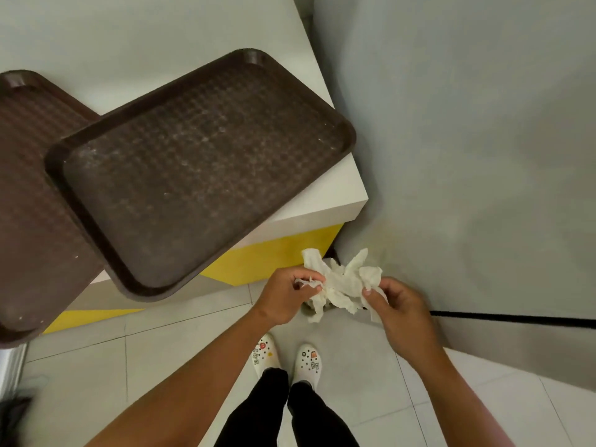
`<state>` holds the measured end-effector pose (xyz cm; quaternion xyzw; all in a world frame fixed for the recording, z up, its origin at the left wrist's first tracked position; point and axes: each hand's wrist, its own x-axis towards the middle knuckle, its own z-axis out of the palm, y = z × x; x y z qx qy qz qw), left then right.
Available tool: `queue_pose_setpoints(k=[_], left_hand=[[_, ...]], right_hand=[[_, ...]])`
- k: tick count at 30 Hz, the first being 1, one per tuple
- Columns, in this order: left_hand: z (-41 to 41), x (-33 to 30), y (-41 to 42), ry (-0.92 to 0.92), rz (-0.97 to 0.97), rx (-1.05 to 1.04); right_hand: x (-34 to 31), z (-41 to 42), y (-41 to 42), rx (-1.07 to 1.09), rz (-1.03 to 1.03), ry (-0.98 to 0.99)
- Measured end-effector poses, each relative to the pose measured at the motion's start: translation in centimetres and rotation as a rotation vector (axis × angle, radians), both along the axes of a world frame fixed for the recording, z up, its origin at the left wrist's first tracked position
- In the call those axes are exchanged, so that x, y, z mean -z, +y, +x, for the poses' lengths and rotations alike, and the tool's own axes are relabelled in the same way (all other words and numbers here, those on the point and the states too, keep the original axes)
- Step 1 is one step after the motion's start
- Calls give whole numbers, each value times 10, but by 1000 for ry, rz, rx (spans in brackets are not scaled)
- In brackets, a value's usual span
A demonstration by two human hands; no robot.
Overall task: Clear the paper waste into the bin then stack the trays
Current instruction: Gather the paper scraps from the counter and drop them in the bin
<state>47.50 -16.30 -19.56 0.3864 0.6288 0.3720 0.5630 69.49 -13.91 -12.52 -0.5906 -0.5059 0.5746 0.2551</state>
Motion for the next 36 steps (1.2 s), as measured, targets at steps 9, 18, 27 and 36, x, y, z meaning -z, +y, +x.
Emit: queue_pose_setpoints(k=[9, 18, 27, 36], left_hand=[[5, 172, 37, 142, -61, 119], [19, 293, 56, 238, -126, 223], [-12, 303, 41, 220, -167, 194], [-33, 248, 9, 201, -112, 82]], right_hand=[[154, -8, -2, 89, -11, -111], [270, -3, -7, 104, -42, -233], [303, 2, -7, 87, -128, -238], [343, -28, 35, -119, -99, -409]])
